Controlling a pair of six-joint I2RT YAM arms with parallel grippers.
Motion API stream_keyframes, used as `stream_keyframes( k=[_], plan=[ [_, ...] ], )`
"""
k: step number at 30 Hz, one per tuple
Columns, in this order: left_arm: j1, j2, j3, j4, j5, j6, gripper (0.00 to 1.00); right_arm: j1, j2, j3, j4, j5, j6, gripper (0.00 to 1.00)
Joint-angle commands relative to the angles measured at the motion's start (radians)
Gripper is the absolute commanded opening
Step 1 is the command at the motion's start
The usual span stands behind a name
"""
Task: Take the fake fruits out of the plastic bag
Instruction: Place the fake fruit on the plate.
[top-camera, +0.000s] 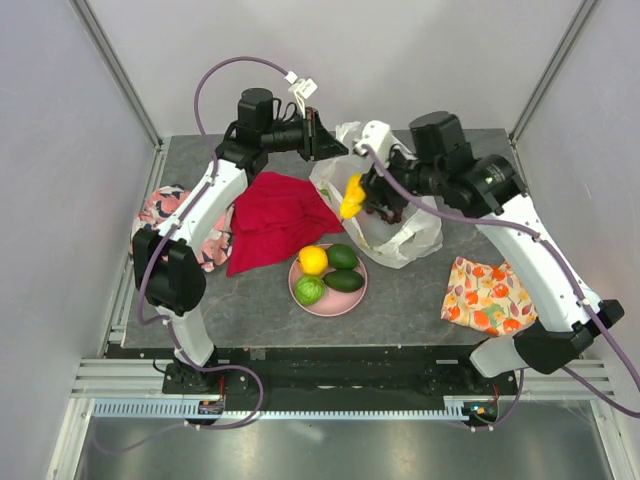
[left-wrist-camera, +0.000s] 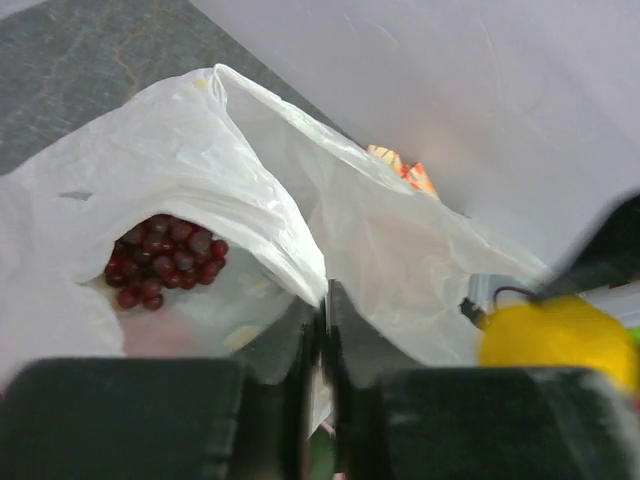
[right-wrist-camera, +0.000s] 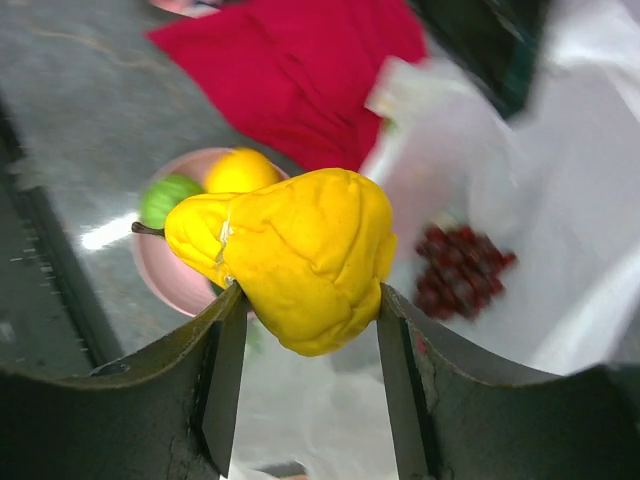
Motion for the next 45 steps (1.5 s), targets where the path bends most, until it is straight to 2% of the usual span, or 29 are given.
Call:
stream_keyframes(
  k=[1, 3, 4, 6, 8, 10, 11, 18, 29, 34, 37, 38, 40, 43, 45],
  plan=[
    [0.029, -0.078, 0.009, -0.015, -0.032, 0.054, 0.34, 0.155, 0.032, 0.073, -0.051, -0.075, 0.024, 0.57],
    [0.041, -0.112, 0.006, -0.030, -0.030, 0.059, 0.46, 0.237, 0.046, 0.021, -0.062, -0.077, -0.016, 0.57],
    [0.060, -0.123, 0.006, -0.038, -0.032, 0.066, 0.48, 0.291, 0.053, -0.001, -0.065, -0.074, -0.031, 0.57],
    [0.081, -0.172, -0.014, -0.049, -0.041, 0.070, 0.51, 0.321, 0.069, -0.063, -0.071, -0.077, -0.080, 0.57],
    [0.115, -0.233, -0.050, -0.053, -0.051, 0.070, 0.52, 0.334, 0.109, -0.103, -0.068, -0.049, -0.039, 0.56],
    [0.146, -0.281, -0.078, -0.061, -0.056, 0.082, 0.53, 0.334, 0.165, -0.110, -0.076, -0.057, 0.057, 0.54],
    [0.155, -0.325, -0.104, -0.066, -0.065, 0.089, 0.53, 0.334, 0.164, -0.157, -0.039, -0.075, 0.163, 0.54],
    [0.225, -0.469, -0.213, -0.072, -0.082, 0.091, 0.52, 0.324, 0.106, -0.403, 0.010, -0.130, 0.395, 0.57],
    [0.287, -0.540, -0.291, -0.055, -0.078, 0.065, 0.52, 0.255, 0.325, -0.458, 0.081, -0.176, 0.498, 0.56],
    [0.304, -0.543, -0.307, -0.050, -0.073, 0.057, 0.52, 0.224, 0.399, -0.421, 0.078, -0.129, 0.529, 0.57],
    [0.305, -0.542, -0.317, -0.034, -0.061, 0.039, 0.52, 0.206, 0.426, -0.385, 0.036, -0.111, 0.527, 0.72],
    [0.305, -0.540, -0.320, -0.029, -0.058, 0.030, 0.52, 0.203, 0.428, -0.383, 0.027, -0.104, 0.526, 0.88],
    [0.305, -0.537, -0.327, -0.017, -0.053, 0.020, 0.52, 0.203, 0.413, -0.380, 0.007, -0.095, 0.526, 0.98],
    [0.305, -0.531, -0.323, -0.014, -0.042, 0.010, 0.52, 0.202, 0.353, -0.328, -0.055, -0.107, 0.459, 0.98],
    [0.305, -0.523, -0.320, -0.014, -0.036, 0.005, 0.52, 0.203, 0.291, -0.282, -0.105, -0.118, 0.336, 0.98]
  ],
)
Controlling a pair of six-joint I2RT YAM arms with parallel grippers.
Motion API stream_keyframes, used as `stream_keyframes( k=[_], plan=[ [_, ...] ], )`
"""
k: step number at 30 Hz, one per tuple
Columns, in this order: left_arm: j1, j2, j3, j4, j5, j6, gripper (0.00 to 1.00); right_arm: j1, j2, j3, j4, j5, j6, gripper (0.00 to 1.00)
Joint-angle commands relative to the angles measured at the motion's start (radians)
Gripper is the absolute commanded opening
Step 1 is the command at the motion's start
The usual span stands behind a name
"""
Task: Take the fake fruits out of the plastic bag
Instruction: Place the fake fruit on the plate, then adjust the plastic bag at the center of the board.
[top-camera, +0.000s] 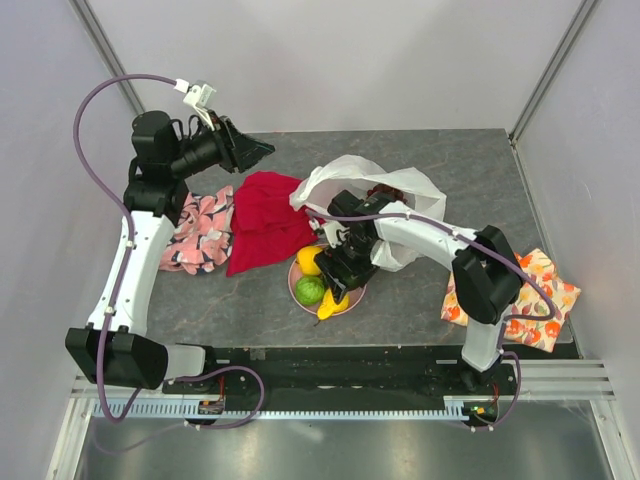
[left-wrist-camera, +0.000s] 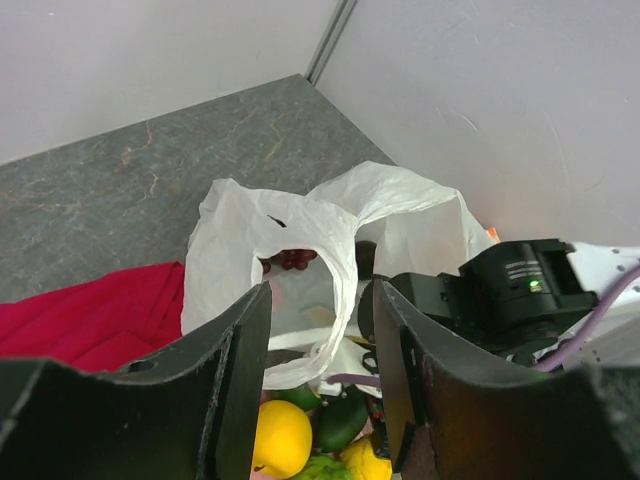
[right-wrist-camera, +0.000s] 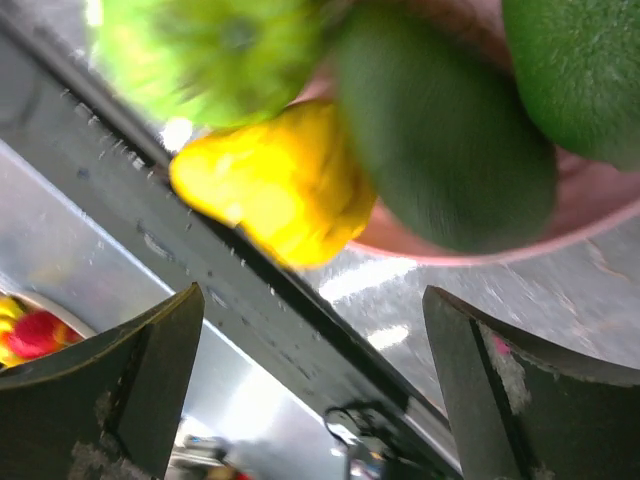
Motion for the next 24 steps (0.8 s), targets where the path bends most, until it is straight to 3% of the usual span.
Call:
stream_keyframes(
  k=[1, 5, 7, 11, 15, 18, 24],
  plan=[
    [0.004, -0.006, 0.005, 0.047, 0.030, -0.038, 0.52, 0.003, -0.145, 0.171, -0.167, -0.015, -0.201, 0.98],
    [0.001, 0.012, -0.021, 0.061, 0.062, -0.048, 0.53, 0.003, -0.215, 0.340, -0.360, -0.052, -0.416, 0.98],
    [0.000, 0.026, -0.029, 0.063, 0.146, -0.031, 0.53, 0.003, -0.230, 0.468, -0.443, -0.039, -0.516, 0.98],
    [-0.025, 0.062, 0.037, -0.156, 0.242, 0.205, 0.63, -0.036, -0.302, 0.554, -0.434, 0.112, -0.545, 0.98],
    [-0.068, 0.120, 0.109, -0.385, 0.207, 0.409, 0.68, -0.098, -0.314, 0.409, -0.306, 0.190, -0.503, 0.98],
    [-0.135, 0.126, 0.083, -0.400, 0.132, 0.471, 0.68, -0.122, -0.337, 0.211, -0.150, 0.300, -0.495, 0.95],
    [-0.278, 0.233, 0.066, -0.422, -0.084, 0.560, 0.67, -0.216, -0.359, -0.059, -0.092, 0.445, -0.532, 0.90]
  ],
)
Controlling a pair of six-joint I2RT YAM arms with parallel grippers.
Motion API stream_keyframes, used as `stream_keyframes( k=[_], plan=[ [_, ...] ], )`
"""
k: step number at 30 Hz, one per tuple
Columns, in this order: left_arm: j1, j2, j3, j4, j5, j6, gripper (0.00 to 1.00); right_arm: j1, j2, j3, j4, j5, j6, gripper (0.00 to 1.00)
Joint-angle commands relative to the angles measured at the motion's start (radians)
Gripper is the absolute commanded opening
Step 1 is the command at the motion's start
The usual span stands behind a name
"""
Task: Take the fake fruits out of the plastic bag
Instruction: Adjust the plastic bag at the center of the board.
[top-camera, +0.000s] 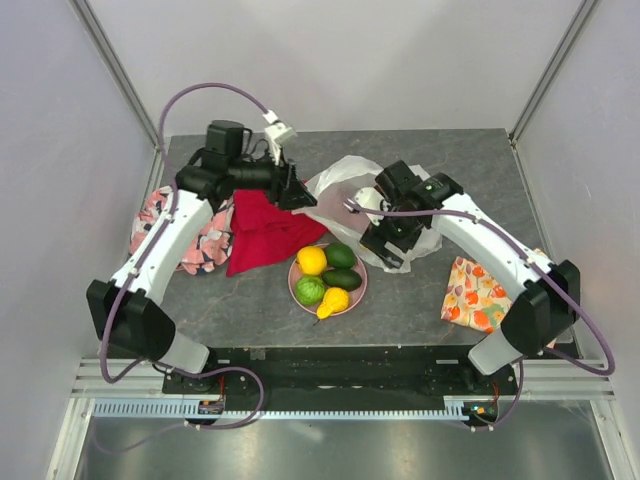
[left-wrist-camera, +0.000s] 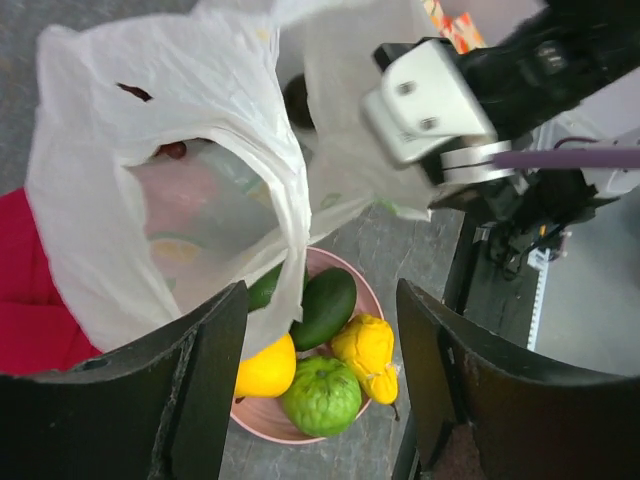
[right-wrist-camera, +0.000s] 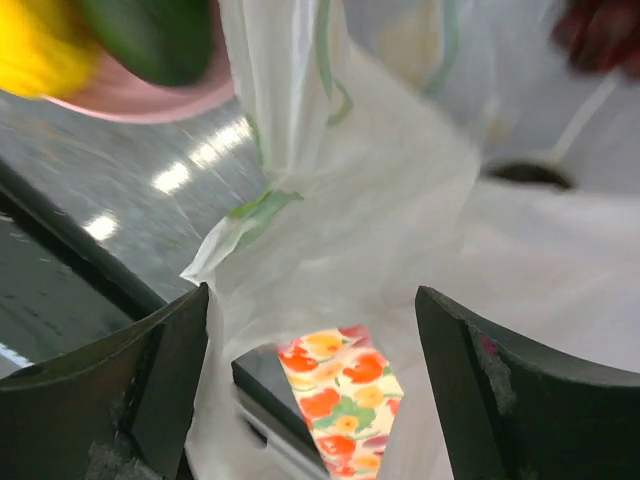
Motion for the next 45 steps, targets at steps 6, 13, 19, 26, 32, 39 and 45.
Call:
stream_keyframes(
  k=[6, 13, 19, 26, 32, 39, 45],
  plan=[
    [-0.103, 0.132, 0.056, -0.044, -0.125, 0.132, 0.02, -0.058, -0.239, -0.378, -0.018, 0.197, -0.115, 0.90],
    [-0.101, 0.065, 0.003, -0.059, 0.053, 0.107, 0.02, -0.087, -0.321, -0.299, -0.121, 0.111, -0.235, 0.94],
    [-0.104, 0.029, 0.045, -0.047, 0.171, 0.043, 0.02, -0.091, -0.240, 0.029, -0.108, -0.057, -0.263, 0.94],
    [-0.113, 0.072, 0.108, -0.029, 0.151, -0.003, 0.02, -0.085, 0.001, 0.203, -0.042, -0.145, -0.281, 0.76],
    [-0.113, 0.089, 0.109, 0.026, 0.151, -0.082, 0.02, -0.088, 0.008, -0.068, 0.188, 0.089, -0.306, 0.49],
    [-0.112, 0.091, 0.100, 0.045, 0.131, -0.109, 0.02, -0.187, 0.124, -0.228, 0.406, 0.396, -0.257, 0.46],
    [-0.110, 0.088, 0.075, 0.043, 0.131, -0.102, 0.02, -0.249, 0.104, -0.262, 0.348, 0.513, -0.306, 0.47]
  ],
)
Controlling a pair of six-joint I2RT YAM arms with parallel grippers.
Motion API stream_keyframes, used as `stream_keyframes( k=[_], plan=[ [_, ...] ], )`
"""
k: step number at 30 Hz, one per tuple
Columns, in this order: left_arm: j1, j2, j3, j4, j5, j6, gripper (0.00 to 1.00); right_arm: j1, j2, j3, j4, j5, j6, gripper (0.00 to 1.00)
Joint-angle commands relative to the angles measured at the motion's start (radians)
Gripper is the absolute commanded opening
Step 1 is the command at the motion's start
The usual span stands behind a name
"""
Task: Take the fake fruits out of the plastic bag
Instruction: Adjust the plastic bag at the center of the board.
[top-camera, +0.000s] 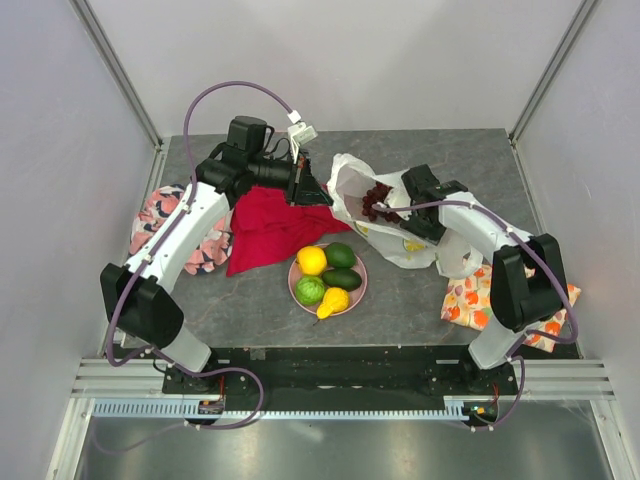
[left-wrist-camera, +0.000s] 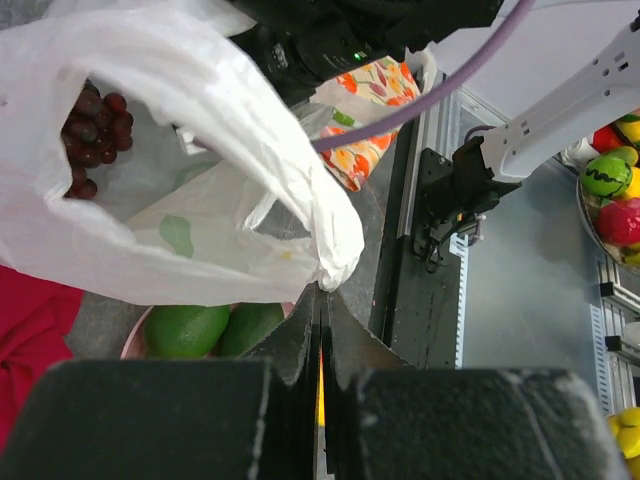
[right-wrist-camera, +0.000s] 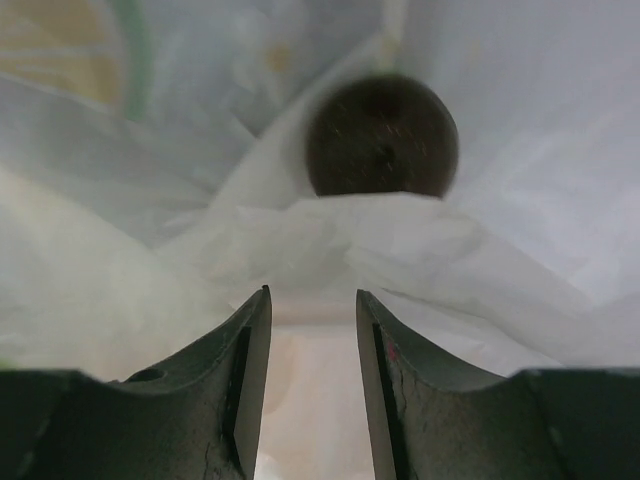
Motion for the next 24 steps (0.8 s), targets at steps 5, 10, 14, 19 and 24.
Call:
stream_keyframes(
  k=[5, 10, 14, 19, 24],
  plan=[
    [0.000, -0.008, 0.004, 0.041, 0.016, -0.024, 0.02, -0.014, -0.041, 0.173, -0.072, 0.016, 0.060, 0.48],
    [0.000, 0.002, 0.016, 0.041, 0.027, -0.041, 0.02, 0.036, 0.032, 0.286, -0.117, -0.156, 0.068, 0.53],
    [0.000, 0.008, 0.023, 0.043, 0.022, -0.044, 0.02, 0.052, 0.065, 0.257, -0.043, -0.182, 0.029, 0.53],
    [-0.002, 0.014, 0.032, 0.043, 0.017, -0.044, 0.02, 0.053, 0.157, 0.289, -0.038, -0.190, 0.017, 0.51],
    [-0.002, 0.015, 0.029, 0.044, 0.011, -0.043, 0.02, 0.045, 0.244, 0.310, 0.034, -0.028, 0.045, 0.60]
  ],
)
